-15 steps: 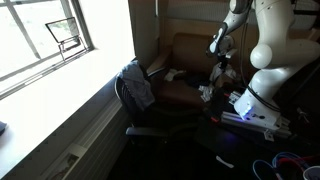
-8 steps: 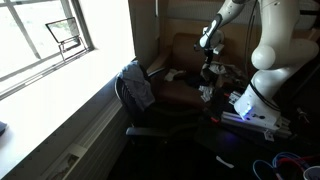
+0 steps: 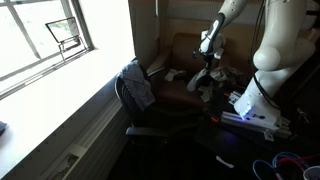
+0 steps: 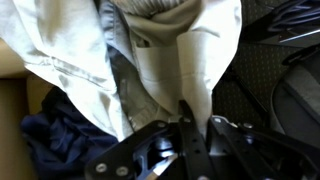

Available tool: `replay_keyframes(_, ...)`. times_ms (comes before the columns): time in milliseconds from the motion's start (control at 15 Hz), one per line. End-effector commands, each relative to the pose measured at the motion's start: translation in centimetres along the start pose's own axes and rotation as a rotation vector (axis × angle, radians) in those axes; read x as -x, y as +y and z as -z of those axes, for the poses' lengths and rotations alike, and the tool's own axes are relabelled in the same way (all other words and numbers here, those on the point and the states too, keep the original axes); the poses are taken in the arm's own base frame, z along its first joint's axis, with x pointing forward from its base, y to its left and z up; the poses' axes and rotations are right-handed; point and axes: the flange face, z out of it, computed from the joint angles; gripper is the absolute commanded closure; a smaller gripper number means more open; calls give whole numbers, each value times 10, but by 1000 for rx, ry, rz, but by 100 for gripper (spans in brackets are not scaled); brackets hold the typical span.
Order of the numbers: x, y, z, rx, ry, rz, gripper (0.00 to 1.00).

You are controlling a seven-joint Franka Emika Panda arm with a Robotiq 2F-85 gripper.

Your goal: Get the white shirt on the brown chair and put it on the black chair

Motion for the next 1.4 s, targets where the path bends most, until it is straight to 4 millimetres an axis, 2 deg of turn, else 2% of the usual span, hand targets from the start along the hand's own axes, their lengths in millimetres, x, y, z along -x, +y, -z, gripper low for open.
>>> replay_keyframes(0, 3, 2, -7, -3, -13, -2, 98)
replay_keyframes(67, -5, -3, 1, -5, 36, -9, 98)
replay_keyframes(133, -20, -14, 23, 0, 135, -14, 98)
replay_keyframes(333, -53, -48, 86, 16, 283, -16, 98)
replay_keyframes(533, -77, -72, 162, 156, 342, 111, 98)
replay_keyframes(600, -81, -89, 185, -11, 372, -11, 98)
replay_keyframes(733, -84, -109, 238, -37, 503, -42, 98)
replay_keyframes(933, -83, -152, 319, -150, 639, 58, 98)
replay_keyframes(1067, -64, -179, 367, -273, 699, 150, 98)
replay_keyframes(1200, -44, -209, 393, -349, 677, 240, 98)
replay_keyframes(1333, -7, -233, 414, -433, 639, 330, 98)
